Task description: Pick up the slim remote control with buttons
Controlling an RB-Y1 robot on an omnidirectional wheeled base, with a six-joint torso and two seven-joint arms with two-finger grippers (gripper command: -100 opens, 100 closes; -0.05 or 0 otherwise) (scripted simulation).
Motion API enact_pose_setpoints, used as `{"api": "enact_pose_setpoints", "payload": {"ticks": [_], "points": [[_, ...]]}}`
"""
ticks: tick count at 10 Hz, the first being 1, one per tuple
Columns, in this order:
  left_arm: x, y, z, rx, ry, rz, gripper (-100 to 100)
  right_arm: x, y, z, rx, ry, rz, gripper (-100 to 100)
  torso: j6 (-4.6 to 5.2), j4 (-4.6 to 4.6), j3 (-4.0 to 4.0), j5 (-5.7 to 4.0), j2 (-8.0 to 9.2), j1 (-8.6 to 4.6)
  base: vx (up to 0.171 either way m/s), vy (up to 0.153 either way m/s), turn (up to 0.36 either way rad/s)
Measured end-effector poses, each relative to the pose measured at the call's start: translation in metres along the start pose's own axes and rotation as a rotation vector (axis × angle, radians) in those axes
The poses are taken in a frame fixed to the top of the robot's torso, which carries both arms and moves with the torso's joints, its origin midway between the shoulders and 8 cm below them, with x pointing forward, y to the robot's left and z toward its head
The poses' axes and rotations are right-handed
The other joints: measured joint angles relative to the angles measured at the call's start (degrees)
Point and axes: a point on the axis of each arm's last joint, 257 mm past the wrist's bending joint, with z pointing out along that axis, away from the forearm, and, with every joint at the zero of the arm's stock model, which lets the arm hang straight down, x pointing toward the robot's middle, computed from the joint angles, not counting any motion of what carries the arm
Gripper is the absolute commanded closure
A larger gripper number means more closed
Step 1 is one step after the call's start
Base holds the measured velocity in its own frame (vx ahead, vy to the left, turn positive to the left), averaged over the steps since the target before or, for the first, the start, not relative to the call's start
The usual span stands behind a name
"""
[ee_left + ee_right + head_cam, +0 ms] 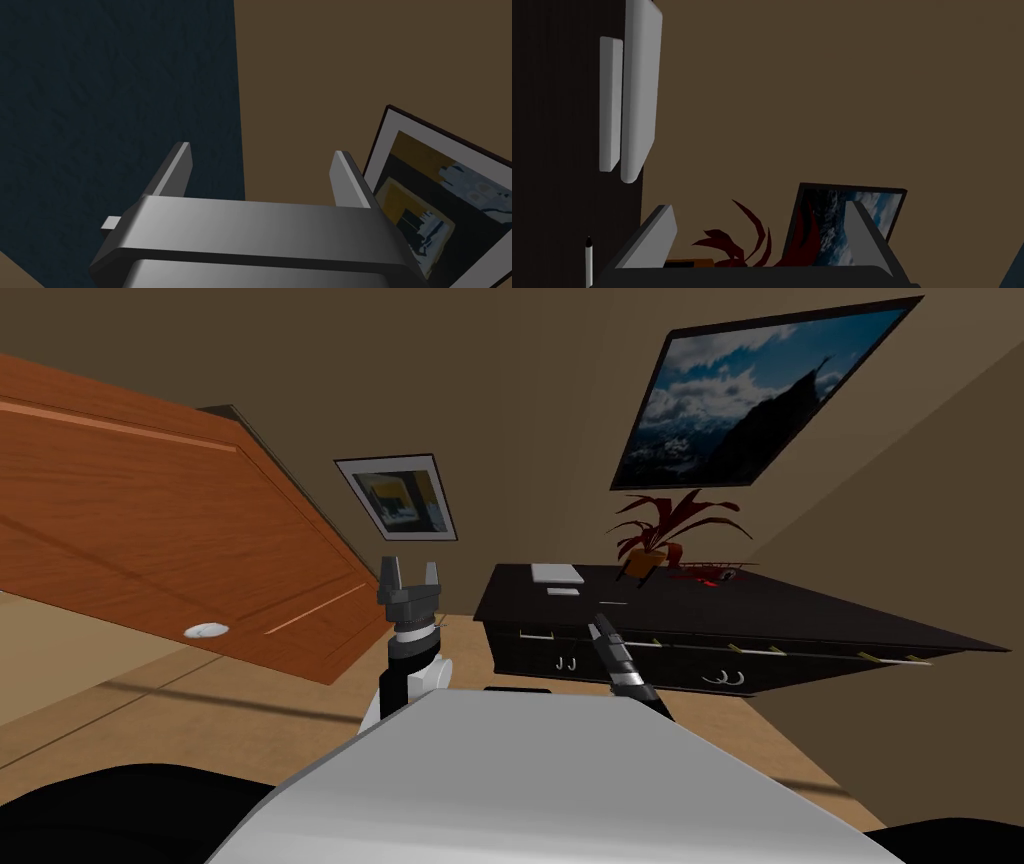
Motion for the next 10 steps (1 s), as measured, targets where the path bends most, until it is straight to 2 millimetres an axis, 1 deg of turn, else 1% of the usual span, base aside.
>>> {"api": "enact_pose_setpoints", "payload": {"ticks": [1,2,3,4,5,6,7,9,10], "points": [[0.000,0.000,0.000,0.000,0.000,0.000,0,0.002,-0.012,-0.006,0.028,0.026,-0.026,-100,0.01,0.00,-0.02,-0.01,-0.05,-0.06,-0.044,0.024,0.111],[0.000,0.000,0.000,0.000,0.000,0.000,0,0.011,-0.030,-0.017,0.063,0.060,-0.055,-100,0.00,-0.01,-0.04,-0.03,-0.07,-0.10,-0.040,0.015,0.045],[0.000,0.000,0.000,0.000,0.000,0.000,0,0.013,-0.040,-0.025,0.086,0.082,-0.077,-100,0.01,-0.01,-0.05,-0.03,-0.09,-0.14,-0.049,0.020,0.108],[0.000,0.000,0.000,0.000,0.000,0.000,0,0.016,-0.056,-0.040,0.127,0.114,-0.104,-100,0.00,-0.01,-0.03,-0.03,-0.06,-0.14,-0.040,0.019,0.060],[0.000,0.000,0.000,0.000,0.000,0.000,0,0.018,-0.065,-0.050,0.151,0.138,-0.124,-100,0.01,-0.01,-0.04,-0.03,-0.09,-0.14,-0.044,0.028,0.147],[0.000,0.000,0.000,0.000,0.000,0.000,0,0.023,-0.080,-0.066,0.187,0.173,-0.151,-100,0.00,-0.01,-0.04,-0.02,-0.07,-0.11,-0.034,0.022,0.074],[0.000,0.000,0.000,0.000,0.000,0.000,0,0.025,-0.089,-0.080,0.213,0.199,-0.172,-100,0.02,-0.01,-0.05,-0.02,-0.10,-0.13,-0.042,0.033,0.158],[0.000,0.000,0.000,0.000,0.000,0.000,0,0.025,-0.111,-0.111,0.273,0.263,-0.220,-100,0.02,-0.01,-0.06,-0.02,-0.11,-0.13,-0.036,0.029,0.129],[0.000,0.000,0.000,0.000,0.000,0.000,0,0.027,-0.123,-0.131,0.306,0.304,-0.246,-100,-0.01,-0.01,-0.05,-0.02,-0.10,-0.12,-0.033,0.020,0.096]]}}
